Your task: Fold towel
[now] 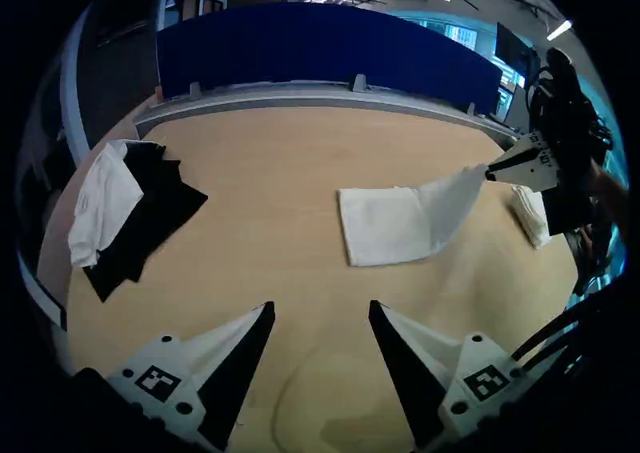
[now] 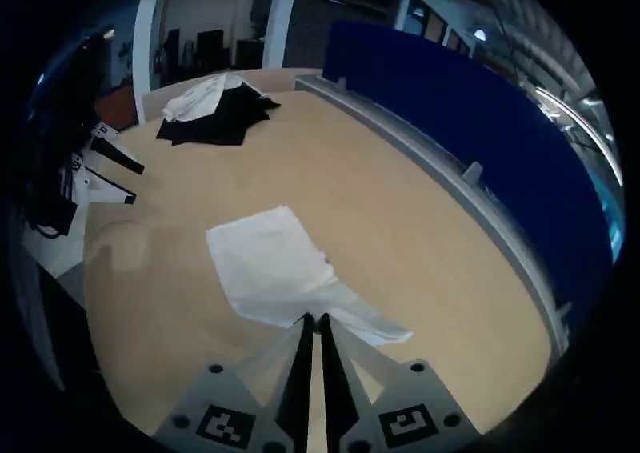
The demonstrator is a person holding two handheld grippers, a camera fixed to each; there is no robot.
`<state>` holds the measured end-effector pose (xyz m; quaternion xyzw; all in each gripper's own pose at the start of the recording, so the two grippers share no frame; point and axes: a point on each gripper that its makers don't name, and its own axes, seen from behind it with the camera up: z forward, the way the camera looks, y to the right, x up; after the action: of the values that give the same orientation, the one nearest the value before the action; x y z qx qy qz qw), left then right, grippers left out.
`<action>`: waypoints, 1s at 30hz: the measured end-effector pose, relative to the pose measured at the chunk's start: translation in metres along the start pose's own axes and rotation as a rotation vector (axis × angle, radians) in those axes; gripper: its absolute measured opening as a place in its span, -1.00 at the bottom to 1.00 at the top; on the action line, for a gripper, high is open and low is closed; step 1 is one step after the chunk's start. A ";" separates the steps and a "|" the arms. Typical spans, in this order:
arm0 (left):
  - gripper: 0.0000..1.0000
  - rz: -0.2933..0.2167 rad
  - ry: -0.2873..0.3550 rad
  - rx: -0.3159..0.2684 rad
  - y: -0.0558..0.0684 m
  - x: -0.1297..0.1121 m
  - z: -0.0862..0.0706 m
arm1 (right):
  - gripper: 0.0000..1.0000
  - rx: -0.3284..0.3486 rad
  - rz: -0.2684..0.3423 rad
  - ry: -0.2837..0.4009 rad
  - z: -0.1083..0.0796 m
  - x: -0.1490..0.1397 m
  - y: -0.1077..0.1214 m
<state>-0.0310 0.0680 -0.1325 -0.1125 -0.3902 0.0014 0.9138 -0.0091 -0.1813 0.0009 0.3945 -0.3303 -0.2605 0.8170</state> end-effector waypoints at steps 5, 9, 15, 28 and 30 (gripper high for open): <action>0.73 -0.014 0.008 0.004 -0.001 0.001 -0.004 | -0.86 0.007 -0.027 -0.009 0.004 0.004 -0.001; 0.74 -0.029 0.012 0.014 -0.005 0.000 -0.010 | -0.86 0.022 -0.056 -0.010 0.010 0.011 -0.004; 0.73 -0.061 0.024 0.032 -0.012 0.000 -0.021 | -0.86 0.052 -0.125 -0.009 0.025 0.029 -0.010; 0.73 -0.117 0.041 0.088 -0.029 -0.010 -0.047 | -0.86 0.172 -0.198 0.007 0.079 0.067 -0.068; 0.73 -0.127 0.043 0.096 -0.032 -0.012 -0.049 | -0.87 0.190 -0.195 0.006 0.091 0.068 -0.081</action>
<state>-0.0071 0.0258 -0.1678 -0.0434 -0.3765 -0.0401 0.9245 -0.0458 -0.3160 0.0001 0.5011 -0.3113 -0.3050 0.7476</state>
